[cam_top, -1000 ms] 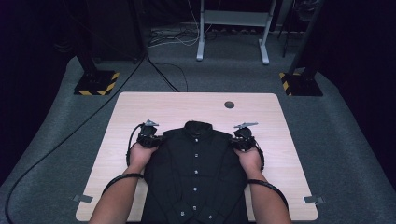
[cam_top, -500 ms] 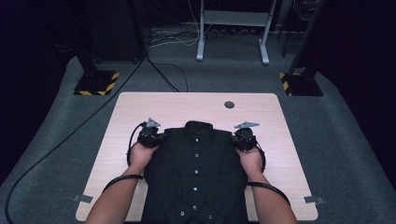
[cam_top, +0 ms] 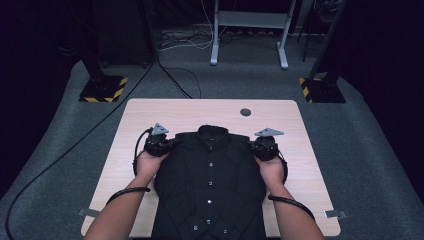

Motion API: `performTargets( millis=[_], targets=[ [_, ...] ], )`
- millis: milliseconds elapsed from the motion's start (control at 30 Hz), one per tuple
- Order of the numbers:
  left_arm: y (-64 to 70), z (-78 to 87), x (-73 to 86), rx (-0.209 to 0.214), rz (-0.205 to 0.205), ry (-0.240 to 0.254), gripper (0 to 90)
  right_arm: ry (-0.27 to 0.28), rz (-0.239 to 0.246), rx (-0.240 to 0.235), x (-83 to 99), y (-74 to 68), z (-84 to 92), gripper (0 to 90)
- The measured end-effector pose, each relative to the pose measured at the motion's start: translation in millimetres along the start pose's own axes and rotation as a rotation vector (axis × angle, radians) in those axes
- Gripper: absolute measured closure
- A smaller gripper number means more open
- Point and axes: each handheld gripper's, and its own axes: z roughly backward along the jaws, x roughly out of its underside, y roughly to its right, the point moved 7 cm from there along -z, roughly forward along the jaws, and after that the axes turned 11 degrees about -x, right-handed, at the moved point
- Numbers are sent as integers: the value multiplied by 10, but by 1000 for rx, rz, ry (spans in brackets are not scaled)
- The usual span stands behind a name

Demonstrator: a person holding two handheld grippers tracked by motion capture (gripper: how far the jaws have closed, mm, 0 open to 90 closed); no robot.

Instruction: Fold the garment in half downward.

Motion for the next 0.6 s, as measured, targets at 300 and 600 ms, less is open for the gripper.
performTargets(
  millis=[300, 600],
  targets=[
    [2, 169, -298, -12, -35, 74, 861, 67, 30, 19, -255, -39, 178, 900],
    [-63, 357, -625, -40, -57, 136, 862, 151, 66, 36, -568, -103, 376, 900]
  ],
)
